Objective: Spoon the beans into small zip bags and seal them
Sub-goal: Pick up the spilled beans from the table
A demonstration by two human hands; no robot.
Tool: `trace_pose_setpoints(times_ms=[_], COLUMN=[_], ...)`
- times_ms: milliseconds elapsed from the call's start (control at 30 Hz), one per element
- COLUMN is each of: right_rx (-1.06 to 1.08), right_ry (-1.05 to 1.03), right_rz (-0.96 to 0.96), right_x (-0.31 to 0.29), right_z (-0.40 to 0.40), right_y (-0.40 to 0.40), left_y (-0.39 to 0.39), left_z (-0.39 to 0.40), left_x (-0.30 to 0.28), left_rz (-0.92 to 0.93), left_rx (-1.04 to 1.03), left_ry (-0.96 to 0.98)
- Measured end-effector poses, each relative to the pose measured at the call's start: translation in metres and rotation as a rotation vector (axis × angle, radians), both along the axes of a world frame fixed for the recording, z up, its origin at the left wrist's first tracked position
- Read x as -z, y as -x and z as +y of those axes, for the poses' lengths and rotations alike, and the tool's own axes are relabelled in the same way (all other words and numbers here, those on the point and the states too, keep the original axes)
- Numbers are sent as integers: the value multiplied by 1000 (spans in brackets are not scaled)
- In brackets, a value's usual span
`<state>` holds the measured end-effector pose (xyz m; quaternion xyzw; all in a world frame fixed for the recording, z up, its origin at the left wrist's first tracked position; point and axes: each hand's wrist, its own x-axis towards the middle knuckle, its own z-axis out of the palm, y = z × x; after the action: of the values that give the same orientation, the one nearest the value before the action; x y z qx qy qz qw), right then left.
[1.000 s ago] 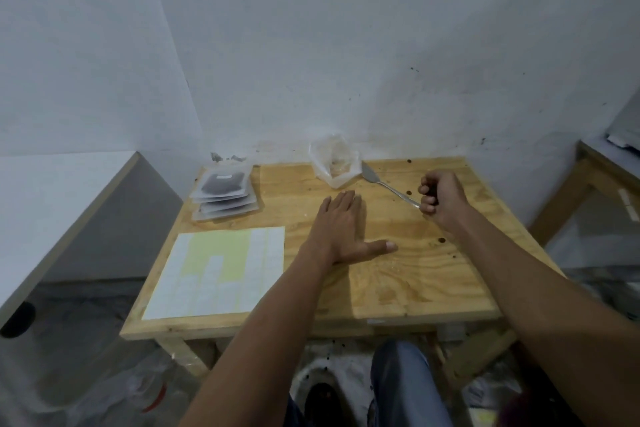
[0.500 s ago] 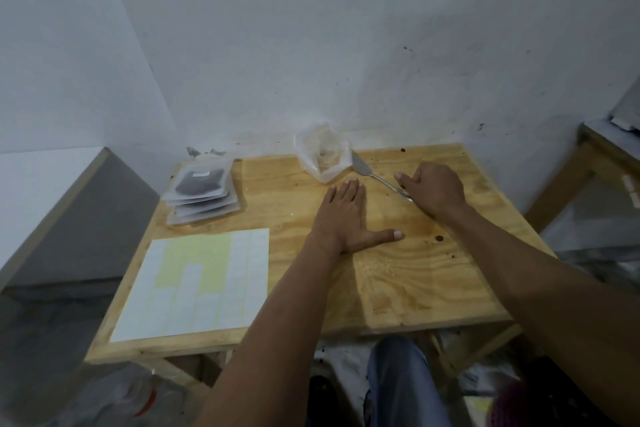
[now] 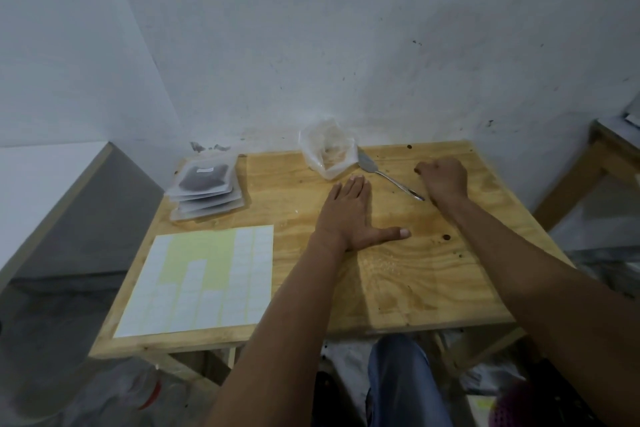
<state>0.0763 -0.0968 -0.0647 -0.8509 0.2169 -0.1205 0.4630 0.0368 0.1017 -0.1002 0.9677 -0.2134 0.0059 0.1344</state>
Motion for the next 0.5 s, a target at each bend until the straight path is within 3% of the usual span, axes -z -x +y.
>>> trace_pose_setpoints(times_ms=[100,167,333,500], right_rx=[145,96,38,36], right_ry=[-798,-1041,-1281,-1191], right_rz=[-27,-48,-74,-32], right_x=[-10,-14,-17,-14], right_z=[-2,-7,-12,-9], right_y=[-2,-3,-10,-25], left_y=[1,2,3,2], left_z=[1,1,1,1], left_x=[-1,-1,-5,-4], left_rz=[-1,3,11,11], left_rx=[5,3,5,0], left_ry=[-1,0,2,20])
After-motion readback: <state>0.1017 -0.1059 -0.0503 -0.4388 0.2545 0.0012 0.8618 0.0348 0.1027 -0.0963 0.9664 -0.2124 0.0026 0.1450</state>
